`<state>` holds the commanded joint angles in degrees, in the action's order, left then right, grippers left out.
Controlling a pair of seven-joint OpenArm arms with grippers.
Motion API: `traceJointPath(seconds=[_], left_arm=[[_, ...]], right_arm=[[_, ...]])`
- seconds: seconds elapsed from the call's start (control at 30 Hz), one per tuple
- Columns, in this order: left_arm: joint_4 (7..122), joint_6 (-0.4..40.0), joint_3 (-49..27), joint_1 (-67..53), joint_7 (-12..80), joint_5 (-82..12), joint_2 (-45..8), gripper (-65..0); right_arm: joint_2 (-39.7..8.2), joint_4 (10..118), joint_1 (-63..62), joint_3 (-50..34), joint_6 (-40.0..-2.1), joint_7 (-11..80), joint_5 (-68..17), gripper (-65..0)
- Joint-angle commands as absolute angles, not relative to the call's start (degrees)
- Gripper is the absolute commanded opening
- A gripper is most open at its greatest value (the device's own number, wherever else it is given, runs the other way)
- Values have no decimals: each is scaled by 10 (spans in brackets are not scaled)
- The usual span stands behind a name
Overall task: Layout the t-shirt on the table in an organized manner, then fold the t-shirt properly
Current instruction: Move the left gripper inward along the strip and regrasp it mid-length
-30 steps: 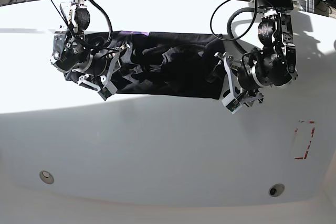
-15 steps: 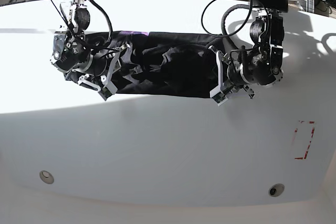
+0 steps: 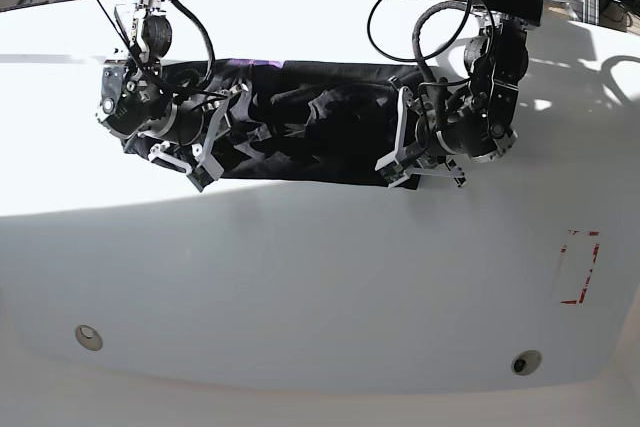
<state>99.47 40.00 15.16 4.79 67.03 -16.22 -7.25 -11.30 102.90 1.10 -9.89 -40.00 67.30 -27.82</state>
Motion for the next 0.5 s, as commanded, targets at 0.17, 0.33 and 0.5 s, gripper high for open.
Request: traceJointPath(seconds=[0.17, 0.33, 0.5], left_arm=[[1018, 400, 203, 50, 670, -186, -73, -546], [1043, 400, 252, 51, 670, -203, -73, -544], [1062, 400, 272, 51, 670, -218, -73, -544]], right_arm=[[-109, 1029, 9, -99, -400, 673, -277, -498], [-102, 1029, 9, -99, -400, 673, -276, -498], [-102, 1029, 9, -99, -400, 673, -276, -498]])
